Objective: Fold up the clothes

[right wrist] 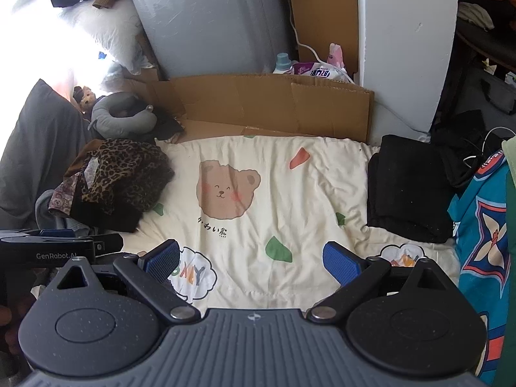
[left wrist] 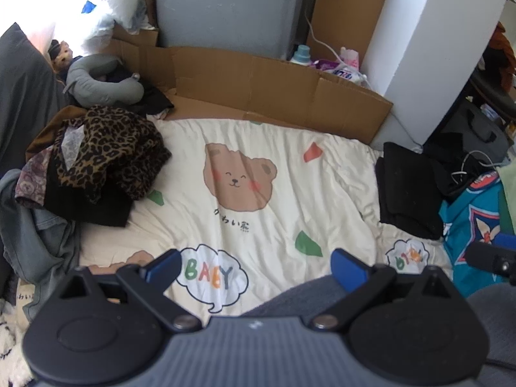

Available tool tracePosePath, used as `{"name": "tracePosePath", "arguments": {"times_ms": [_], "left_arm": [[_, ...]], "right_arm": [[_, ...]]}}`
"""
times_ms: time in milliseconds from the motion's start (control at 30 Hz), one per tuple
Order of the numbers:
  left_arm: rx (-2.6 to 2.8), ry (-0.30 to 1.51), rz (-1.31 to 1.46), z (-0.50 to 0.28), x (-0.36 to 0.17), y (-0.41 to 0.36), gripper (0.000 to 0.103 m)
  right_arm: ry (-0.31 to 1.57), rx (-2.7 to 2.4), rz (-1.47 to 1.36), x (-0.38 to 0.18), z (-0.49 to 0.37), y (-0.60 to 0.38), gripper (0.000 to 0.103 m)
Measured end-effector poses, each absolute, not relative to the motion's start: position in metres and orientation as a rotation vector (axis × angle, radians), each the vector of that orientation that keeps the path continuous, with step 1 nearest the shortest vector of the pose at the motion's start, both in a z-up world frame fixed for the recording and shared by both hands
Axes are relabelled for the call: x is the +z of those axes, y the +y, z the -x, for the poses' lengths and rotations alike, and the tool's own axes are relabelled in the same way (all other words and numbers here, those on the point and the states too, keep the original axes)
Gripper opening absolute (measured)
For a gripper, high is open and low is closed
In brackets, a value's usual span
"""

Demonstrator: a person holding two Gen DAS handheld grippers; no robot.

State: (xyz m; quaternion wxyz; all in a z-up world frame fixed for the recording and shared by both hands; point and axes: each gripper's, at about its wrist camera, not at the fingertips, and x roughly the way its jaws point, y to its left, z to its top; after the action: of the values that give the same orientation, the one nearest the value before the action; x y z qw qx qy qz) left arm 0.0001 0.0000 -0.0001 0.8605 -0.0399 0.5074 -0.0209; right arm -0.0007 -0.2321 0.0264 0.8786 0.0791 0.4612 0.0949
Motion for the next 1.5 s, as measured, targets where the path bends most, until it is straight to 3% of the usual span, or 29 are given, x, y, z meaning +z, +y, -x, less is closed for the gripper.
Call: {"name": "tracePosePath", "arguments": {"times_ms": [1500], "left_arm": [[-0.022,1.034,0.076,0.001,0.000,0.005,0.100]], "right_arm": [[0.949,0.198,-0.175,0.026,0.000,-0.237,0.099]]}}
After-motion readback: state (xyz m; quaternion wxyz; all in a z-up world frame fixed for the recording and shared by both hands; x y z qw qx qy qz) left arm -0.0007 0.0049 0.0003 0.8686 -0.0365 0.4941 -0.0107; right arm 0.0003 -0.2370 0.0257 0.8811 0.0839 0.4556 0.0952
